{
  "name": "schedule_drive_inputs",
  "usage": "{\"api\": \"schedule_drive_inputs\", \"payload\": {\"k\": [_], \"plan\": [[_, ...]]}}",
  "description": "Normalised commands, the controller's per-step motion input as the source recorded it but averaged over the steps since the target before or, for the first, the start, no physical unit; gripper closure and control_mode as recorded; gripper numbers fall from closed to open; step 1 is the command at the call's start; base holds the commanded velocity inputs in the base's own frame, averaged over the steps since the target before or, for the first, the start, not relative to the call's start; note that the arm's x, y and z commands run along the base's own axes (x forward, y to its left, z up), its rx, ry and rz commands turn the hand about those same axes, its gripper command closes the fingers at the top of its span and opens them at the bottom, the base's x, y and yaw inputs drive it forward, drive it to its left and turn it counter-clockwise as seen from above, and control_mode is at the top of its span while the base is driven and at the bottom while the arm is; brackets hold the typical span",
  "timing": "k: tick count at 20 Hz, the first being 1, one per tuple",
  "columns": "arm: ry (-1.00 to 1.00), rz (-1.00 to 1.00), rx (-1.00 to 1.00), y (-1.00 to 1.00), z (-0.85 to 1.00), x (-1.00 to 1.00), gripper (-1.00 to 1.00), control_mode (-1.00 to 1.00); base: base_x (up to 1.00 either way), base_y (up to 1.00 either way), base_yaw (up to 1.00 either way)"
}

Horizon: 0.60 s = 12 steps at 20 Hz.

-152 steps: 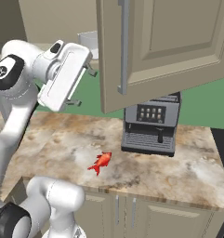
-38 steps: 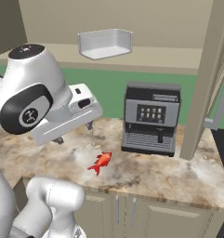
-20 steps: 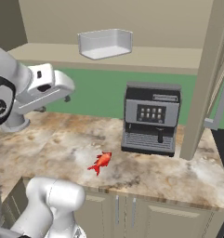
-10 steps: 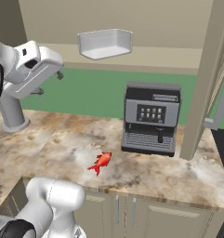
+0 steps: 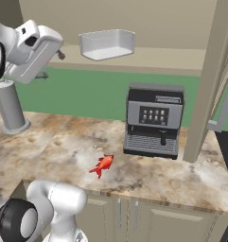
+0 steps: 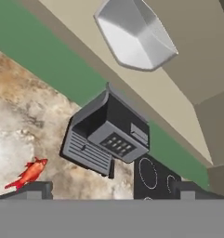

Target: Retrieve the tupperware from the cabinet, then place the raw meat into the tupperware to avoid contamination.

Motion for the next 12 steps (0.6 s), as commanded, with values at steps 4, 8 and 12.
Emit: {"api": "schedule_drive_inputs", "payload": {"k": [4, 8, 12], "plan": [[0.00, 0.00, -0.09, 0.09, 0.18, 0.51, -1.00, -1.00, 0.00, 0.00, 0.00], [0.01, 0.00, -0.08, 0.07, 0.15, 0.58, -1.00, -1.00, 0.00, 0.00, 0.00], [0.01, 0.00, -0.05, 0.01, 0.02, 0.60, -1.00, -1.00, 0.00, 0.00, 0.00]]}}
